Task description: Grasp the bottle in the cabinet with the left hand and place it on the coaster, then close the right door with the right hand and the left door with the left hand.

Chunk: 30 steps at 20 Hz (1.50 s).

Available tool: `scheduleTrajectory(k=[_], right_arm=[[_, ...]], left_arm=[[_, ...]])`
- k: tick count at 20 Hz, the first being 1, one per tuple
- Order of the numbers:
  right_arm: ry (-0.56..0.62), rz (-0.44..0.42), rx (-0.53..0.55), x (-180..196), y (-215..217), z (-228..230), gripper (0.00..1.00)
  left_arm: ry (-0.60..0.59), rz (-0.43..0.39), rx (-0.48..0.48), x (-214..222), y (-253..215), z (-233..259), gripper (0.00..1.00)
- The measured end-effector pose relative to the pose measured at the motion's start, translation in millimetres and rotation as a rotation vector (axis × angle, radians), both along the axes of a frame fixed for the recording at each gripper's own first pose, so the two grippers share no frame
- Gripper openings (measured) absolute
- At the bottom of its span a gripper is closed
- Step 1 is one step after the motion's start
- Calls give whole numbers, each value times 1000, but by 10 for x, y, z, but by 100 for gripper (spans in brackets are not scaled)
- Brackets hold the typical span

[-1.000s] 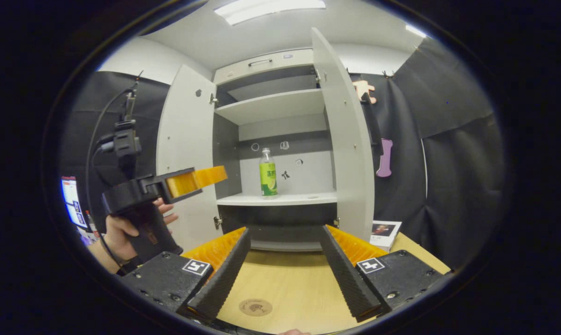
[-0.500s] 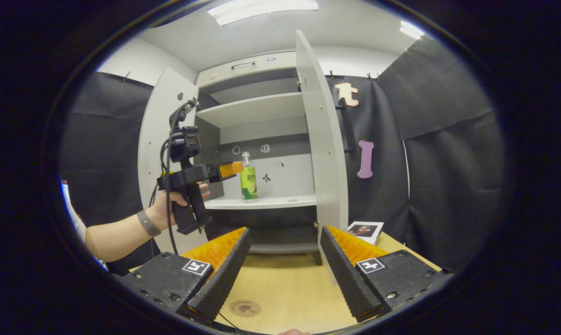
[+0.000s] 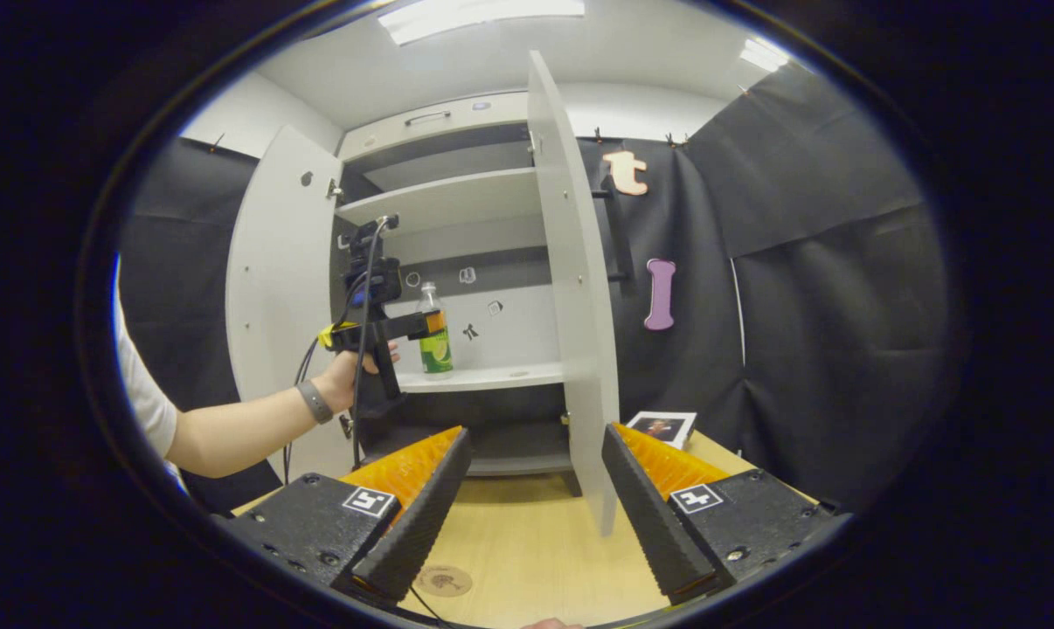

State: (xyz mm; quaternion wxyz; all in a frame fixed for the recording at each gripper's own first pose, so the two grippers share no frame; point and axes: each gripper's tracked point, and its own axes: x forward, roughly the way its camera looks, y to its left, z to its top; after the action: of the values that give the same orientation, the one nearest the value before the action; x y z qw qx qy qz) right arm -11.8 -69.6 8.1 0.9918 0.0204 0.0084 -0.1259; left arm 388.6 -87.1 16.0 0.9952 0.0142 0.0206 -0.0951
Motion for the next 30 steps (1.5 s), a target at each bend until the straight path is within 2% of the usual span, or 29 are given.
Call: scheduleTrajectory(k=[4, 5, 6, 7, 11, 12, 14, 18, 20, 21, 25, 28, 29, 30], right_arm=[[5, 4, 6, 63, -70, -22, 99], [2, 2, 6, 74, -82, -15, 96], [0, 0, 6, 80, -100, -6, 96], [0, -2, 6, 84, -108, -9, 99], [3, -7, 4, 95, -171, -12, 99], [3, -6, 4, 99, -182, -13, 99], [2, -5, 4, 104, -193, -5, 99], [6, 6, 9, 115, -181, -11, 99], [7, 14, 9, 109, -169, -16, 99], [6, 20, 8, 113, -153, -4, 99], [2, 51, 2, 146, -52, 15, 99], [-3, 90, 28, 170, 59, 26, 99], [-8, 102, 38, 165, 98, 42, 96], [-8, 114, 43, 161, 134, 46, 99]], left_arm=[[28, 13, -8, 216, -6, -91, 95], [34, 22, -11, 265, 7, -103, 99], [36, 31, -16, 305, 23, -110, 95], [38, 41, -23, 342, 49, -114, 95], [38, 27, -41, 408, 46, -84, 94], [42, 8, -43, 391, 20, -74, 91], [44, 2, -33, 396, 14, -78, 79], [34, -7, -41, 300, 18, 34, 72], [21, -15, -37, 187, 39, 145, 75], [12, -23, -36, 115, 50, 217, 72], [-29, -42, 7, -298, 120, 428, 72], [-21, -73, 9, -766, 104, 372, 71], [-10, -102, 6, -947, 64, 307, 71], [6, -129, 7, -1121, 26, 227, 75]])
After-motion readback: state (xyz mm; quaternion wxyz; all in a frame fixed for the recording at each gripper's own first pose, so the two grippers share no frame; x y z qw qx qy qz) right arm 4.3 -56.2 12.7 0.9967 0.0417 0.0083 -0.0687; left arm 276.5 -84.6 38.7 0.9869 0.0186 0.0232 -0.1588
